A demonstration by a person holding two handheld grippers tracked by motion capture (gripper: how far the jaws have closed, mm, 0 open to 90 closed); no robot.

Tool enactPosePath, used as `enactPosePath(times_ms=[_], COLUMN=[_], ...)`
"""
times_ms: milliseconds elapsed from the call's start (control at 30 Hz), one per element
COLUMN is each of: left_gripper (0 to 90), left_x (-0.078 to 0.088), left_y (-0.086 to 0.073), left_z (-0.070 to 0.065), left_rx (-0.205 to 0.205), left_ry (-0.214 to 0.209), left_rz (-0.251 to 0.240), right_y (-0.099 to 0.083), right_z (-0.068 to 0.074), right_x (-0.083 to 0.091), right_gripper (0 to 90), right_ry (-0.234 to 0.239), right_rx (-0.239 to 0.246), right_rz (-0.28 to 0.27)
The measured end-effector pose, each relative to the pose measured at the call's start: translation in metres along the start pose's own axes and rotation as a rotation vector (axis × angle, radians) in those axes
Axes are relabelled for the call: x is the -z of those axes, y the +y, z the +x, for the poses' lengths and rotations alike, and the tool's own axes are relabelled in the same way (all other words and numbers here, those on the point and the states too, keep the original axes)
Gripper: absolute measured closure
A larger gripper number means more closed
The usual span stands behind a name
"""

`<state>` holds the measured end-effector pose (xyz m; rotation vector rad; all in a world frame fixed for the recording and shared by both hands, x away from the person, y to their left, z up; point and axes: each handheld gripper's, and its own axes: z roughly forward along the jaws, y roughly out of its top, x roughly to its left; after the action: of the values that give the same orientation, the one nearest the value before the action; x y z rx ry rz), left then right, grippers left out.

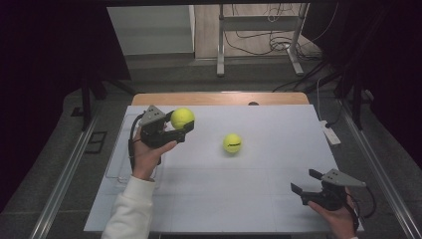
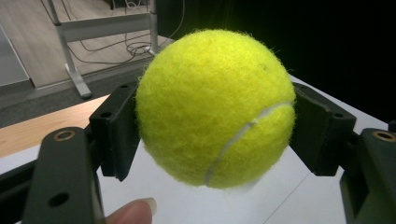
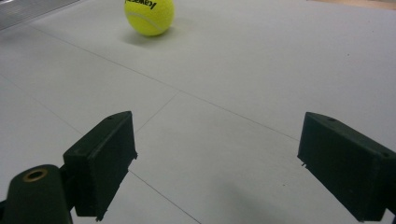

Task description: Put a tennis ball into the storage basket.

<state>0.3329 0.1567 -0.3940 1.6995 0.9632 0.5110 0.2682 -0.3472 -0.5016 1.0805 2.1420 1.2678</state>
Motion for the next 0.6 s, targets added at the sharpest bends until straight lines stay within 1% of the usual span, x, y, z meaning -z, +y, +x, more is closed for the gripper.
enactPosePath(times_ms=[167, 600], left_gripper=[26.6, 26.6], left_x=[0.0, 0.001], left_y=[-0.002, -0.008], left_z=[0.005, 0.021], left_rx=[0.001, 0.032], left_ry=[0.026, 0.067], left_rz=[0.009, 0.021], right_y=[0.0, 0.0], right_z=[0.0, 0.0], right_x=[0.0, 0.0], right_gripper=[11.3, 11.3], right_ry=[-0.001, -0.002], right_rx=[0.0, -0.003], right_rz=[0.001, 0.0])
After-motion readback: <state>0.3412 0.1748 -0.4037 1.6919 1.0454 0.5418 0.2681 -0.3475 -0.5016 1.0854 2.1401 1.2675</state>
